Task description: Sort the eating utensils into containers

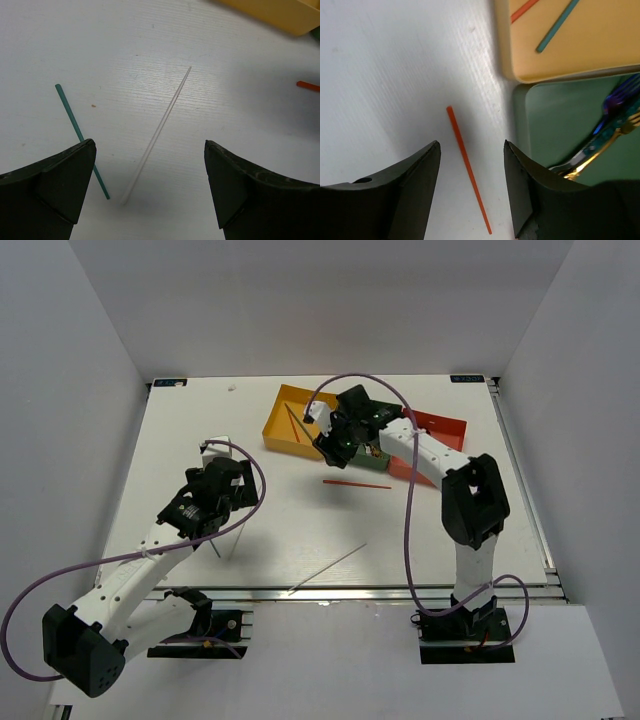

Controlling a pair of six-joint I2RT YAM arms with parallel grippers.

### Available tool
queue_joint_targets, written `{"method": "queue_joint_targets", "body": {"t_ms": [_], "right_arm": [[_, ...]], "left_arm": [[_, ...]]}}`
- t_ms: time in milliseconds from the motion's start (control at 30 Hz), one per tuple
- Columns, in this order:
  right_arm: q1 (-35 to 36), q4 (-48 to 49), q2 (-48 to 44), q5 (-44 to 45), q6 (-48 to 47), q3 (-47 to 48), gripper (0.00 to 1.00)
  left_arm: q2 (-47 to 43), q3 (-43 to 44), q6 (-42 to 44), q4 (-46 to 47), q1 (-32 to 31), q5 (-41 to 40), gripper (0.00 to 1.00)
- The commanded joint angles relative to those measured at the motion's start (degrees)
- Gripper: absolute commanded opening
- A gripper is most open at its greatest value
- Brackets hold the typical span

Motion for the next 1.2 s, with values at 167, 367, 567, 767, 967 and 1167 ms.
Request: {"method": "queue_joint_targets", "body": {"t_ms": [167,367,567,767,967,1167], "right_arm": [[-0.1,-6.0,4.3,-0.9,-4.5,-1.2,0.61],[-0.2,-5.0,7.8,0.6,-5.2,-2.0,0.61],[-0.8,-2.3,11.4,-0.3,-6.4,-2.1,0.6],[-0.8,-4.6,14.2,-2.2,-7.5,0.5,0.26],[-0.8,-9.1,14.1,-8.4,-7.1,0.1,0.0],[-0.2,-9.0,8.4,-17.4,-6.0,-3.6,0.0]], "left_arm": [[-0.9,-0.4,0.6,1.2,-0.2,1.0,0.98],[-1.0,-0.4,0.7,1.2,-0.2,1.0,0.98],[-0.9,-0.5,0.8,1.3,-0.2,1.2,0.98],[-0.7,-0.3,0.8,1.3,-0.2,1.2,0.98],[-0.7,-0.3,0.7,1.2,-0.2,1.0,0.98],[-0.9,-0.3,0.7,1.2,-0.2,1.0,0.98]]}}
